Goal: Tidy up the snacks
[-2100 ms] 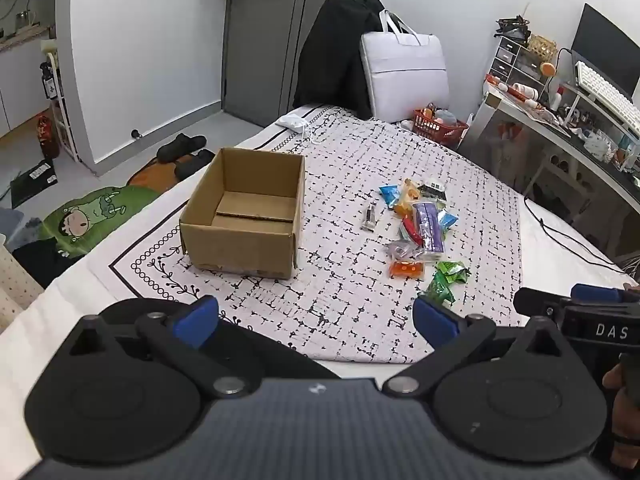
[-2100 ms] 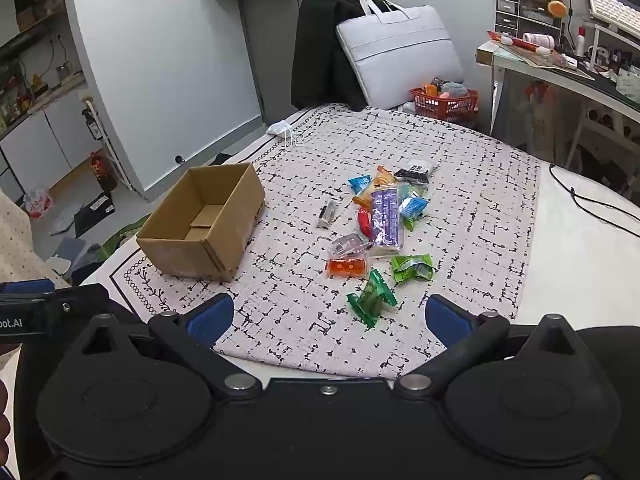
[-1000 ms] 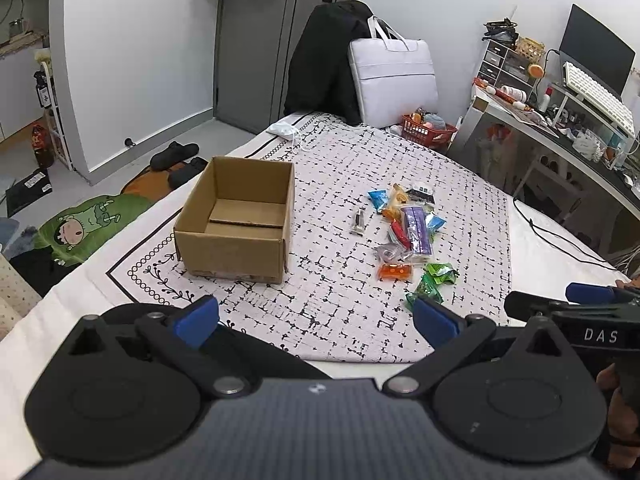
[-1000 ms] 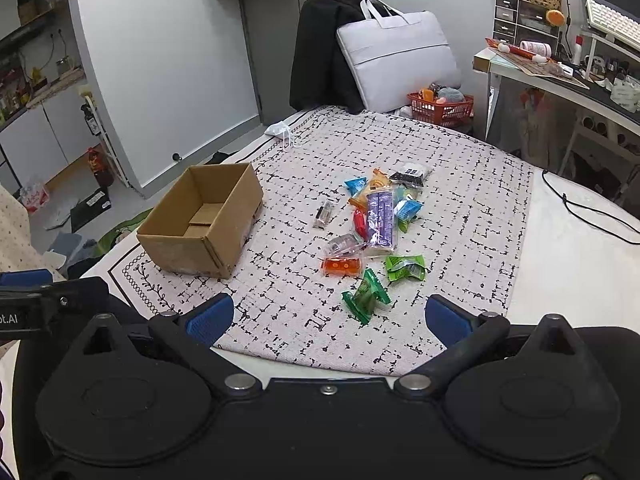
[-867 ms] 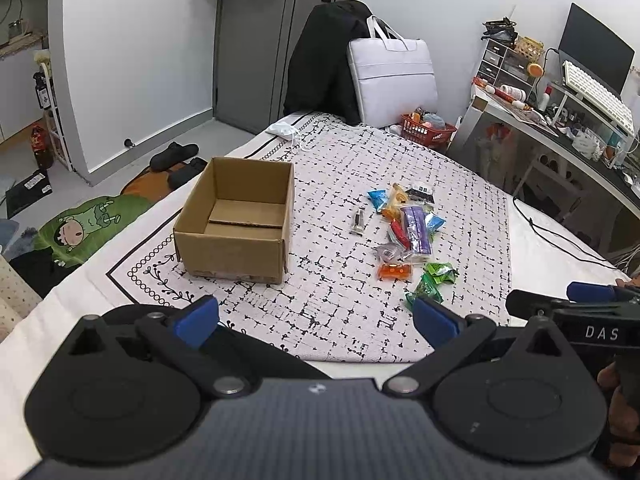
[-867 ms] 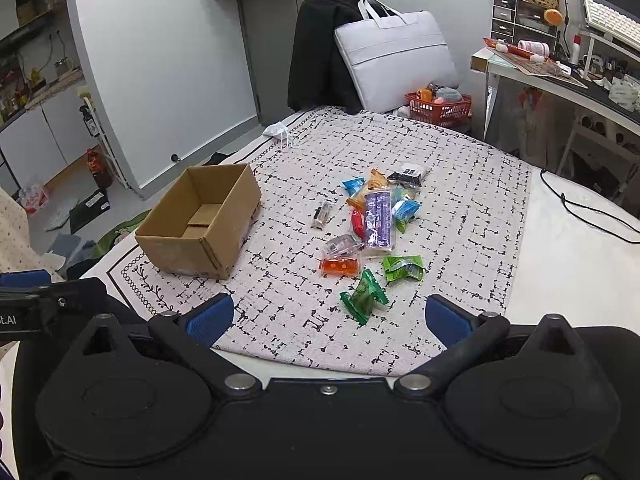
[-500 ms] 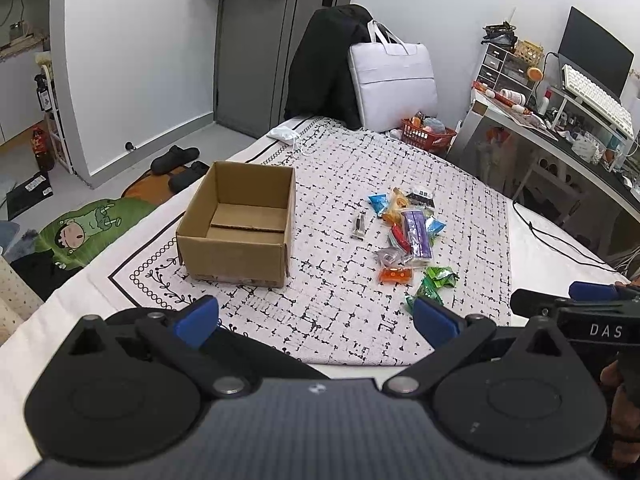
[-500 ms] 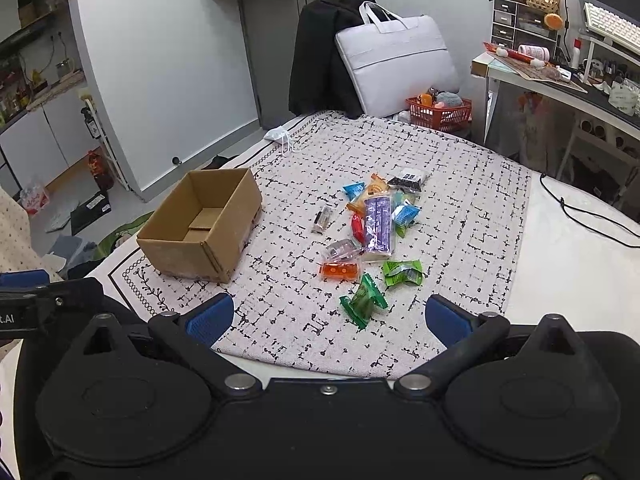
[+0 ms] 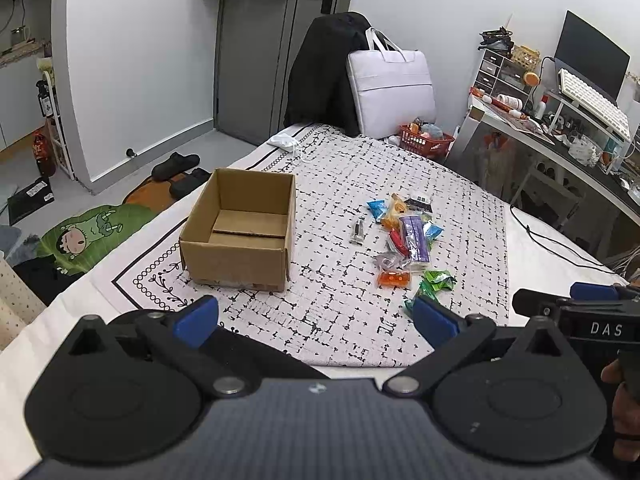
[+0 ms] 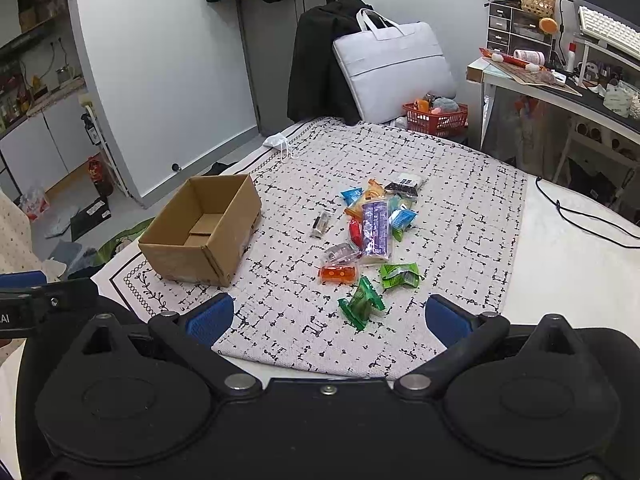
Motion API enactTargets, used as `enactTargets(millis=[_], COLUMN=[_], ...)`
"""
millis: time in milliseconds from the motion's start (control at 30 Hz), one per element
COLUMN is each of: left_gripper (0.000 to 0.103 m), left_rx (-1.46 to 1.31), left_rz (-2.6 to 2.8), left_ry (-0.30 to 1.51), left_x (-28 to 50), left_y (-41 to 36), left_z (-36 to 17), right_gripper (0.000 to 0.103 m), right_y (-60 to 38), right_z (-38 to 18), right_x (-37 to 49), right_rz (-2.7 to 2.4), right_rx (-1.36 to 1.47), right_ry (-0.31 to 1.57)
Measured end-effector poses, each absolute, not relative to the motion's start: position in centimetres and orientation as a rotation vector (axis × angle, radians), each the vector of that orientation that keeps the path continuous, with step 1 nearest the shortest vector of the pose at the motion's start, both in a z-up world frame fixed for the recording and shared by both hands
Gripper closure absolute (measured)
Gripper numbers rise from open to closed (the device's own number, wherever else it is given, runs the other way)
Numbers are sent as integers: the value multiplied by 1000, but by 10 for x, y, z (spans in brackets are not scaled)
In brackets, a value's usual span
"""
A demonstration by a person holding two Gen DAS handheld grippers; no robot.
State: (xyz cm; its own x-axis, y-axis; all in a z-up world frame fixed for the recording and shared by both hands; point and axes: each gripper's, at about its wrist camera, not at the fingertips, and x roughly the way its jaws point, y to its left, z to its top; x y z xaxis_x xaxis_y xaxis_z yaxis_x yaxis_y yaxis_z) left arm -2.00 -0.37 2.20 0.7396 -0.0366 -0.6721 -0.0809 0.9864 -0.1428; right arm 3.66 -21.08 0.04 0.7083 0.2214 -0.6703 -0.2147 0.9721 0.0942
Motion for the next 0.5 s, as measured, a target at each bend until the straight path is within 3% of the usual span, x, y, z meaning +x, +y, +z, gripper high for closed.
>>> enactTargets(millis=[500], left_gripper=[0], left_rx=[-159], left_rz=[6], left_ry=[730], left_x=[-28], left_y=[-9], left_z=[25], right_gripper=[0], right_y=[-210], right_z=[3], right_x=[30], right_rz=[249], right_rx=[2], right_ry=[739])
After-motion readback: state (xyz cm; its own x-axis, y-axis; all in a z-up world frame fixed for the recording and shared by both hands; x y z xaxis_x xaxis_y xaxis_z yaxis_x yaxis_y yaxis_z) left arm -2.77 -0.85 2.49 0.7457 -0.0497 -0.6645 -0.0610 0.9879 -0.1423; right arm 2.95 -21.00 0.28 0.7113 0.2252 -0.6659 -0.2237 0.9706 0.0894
